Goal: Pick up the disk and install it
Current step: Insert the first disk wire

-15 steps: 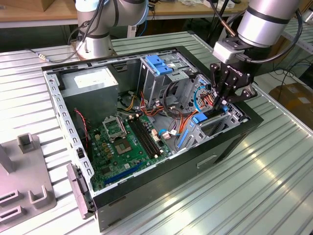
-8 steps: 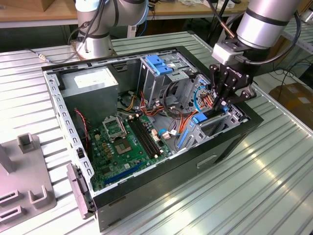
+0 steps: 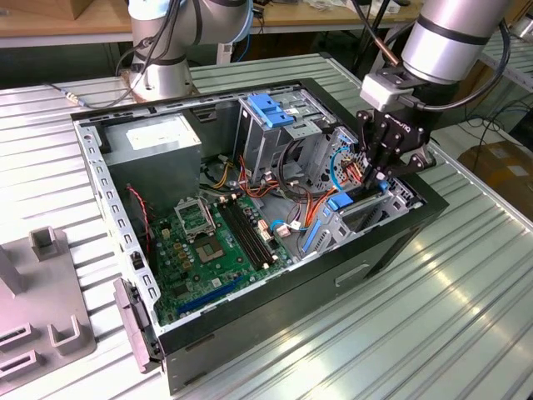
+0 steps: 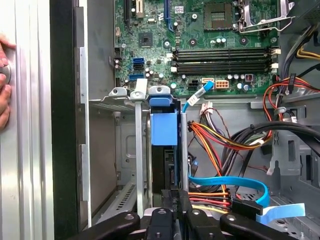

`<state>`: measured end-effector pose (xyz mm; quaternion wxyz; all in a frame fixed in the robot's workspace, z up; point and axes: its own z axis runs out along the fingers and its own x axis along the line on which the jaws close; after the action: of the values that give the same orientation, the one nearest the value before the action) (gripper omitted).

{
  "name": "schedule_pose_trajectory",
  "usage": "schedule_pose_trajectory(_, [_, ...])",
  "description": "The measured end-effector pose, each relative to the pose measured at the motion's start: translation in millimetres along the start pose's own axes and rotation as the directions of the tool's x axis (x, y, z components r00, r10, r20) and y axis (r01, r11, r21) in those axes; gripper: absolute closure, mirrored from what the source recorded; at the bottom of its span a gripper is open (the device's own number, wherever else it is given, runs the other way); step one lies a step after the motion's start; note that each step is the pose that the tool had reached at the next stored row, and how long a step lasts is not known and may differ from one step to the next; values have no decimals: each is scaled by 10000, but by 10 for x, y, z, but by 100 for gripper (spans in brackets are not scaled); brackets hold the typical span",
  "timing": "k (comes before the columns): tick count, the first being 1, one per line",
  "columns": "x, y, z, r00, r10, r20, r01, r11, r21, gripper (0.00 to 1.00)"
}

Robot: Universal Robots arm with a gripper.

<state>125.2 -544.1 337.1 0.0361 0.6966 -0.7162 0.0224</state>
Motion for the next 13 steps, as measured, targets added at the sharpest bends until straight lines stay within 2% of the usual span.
schedule_pose_trajectory(1, [0, 0, 3, 10000, 0, 2, 0, 10000, 0, 77])
schedule_pose_trajectory(2, [1, 0, -2, 10000, 0, -3, 0, 10000, 0, 77])
schedule_pose_trajectory(3, [1, 0, -7, 10000, 0, -6, 0, 10000, 0, 70])
schedule_pose_trajectory(5, [3, 1, -32, 10000, 0, -6, 0, 10000, 1, 70])
schedule_pose_trajectory(9, [11, 2, -122, 10000, 2, -6, -2, 10000, 15, 70])
schedule_pose_trajectory(12, [11, 2, -126, 10000, 1, -3, -1, 10000, 19, 71])
schedule_pose_trajectory(13, [11, 2, -127, 10000, 1, -5, -1, 10000, 19, 78])
